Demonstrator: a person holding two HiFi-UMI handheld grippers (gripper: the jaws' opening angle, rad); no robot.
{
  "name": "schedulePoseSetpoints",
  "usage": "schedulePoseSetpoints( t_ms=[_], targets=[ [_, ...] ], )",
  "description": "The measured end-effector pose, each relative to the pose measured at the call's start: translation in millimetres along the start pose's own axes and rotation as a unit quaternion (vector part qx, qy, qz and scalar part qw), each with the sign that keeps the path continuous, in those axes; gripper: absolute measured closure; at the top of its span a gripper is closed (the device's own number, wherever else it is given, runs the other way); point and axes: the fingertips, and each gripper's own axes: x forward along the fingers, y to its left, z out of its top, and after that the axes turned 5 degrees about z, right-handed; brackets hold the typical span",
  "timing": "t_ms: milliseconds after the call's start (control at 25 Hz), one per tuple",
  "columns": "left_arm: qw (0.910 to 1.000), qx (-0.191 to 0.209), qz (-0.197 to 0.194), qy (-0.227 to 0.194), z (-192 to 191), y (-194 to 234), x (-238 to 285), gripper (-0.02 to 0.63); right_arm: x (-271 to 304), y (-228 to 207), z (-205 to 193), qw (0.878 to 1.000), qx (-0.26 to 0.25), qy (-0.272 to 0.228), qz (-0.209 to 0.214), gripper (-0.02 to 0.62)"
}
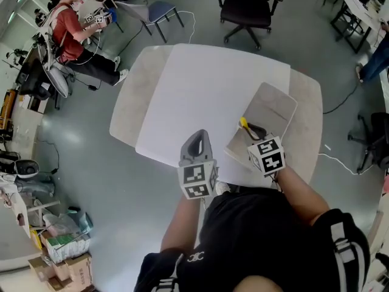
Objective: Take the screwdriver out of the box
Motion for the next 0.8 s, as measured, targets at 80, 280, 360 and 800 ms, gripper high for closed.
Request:
schedulePoseSetpoints(
  t_ms=[80, 280, 360, 800],
  targets=[
    [1.0, 0.004, -0.006, -0.005, 7.7, -2.9, 3.5, 0.592, -9.1, -6.2, 17.4, 1.0, 0.004, -0.029, -0.01, 0.525],
    [0.9995, 0.015, -0.017, -0.022, 26.3, -13.1, 13.6, 0.592, -34.9, -34.0, 53.2, 0.994, -0.001, -0.096, -0.049, 0.525],
    [0.9992, 0.018, -0.019, -0.029, 31.7, -15.9, 18.2, 0.592, -43.8, -47.6, 64.6, 0.991, -0.009, -0.117, -0.068, 0.525],
    [0.9965, 0.033, -0.059, -0.048, 58.4, -52.3, 30.7, 0.592, -113.7, -93.7, 112.9, 0.961, 0.004, -0.241, -0.135, 0.526]
  ],
)
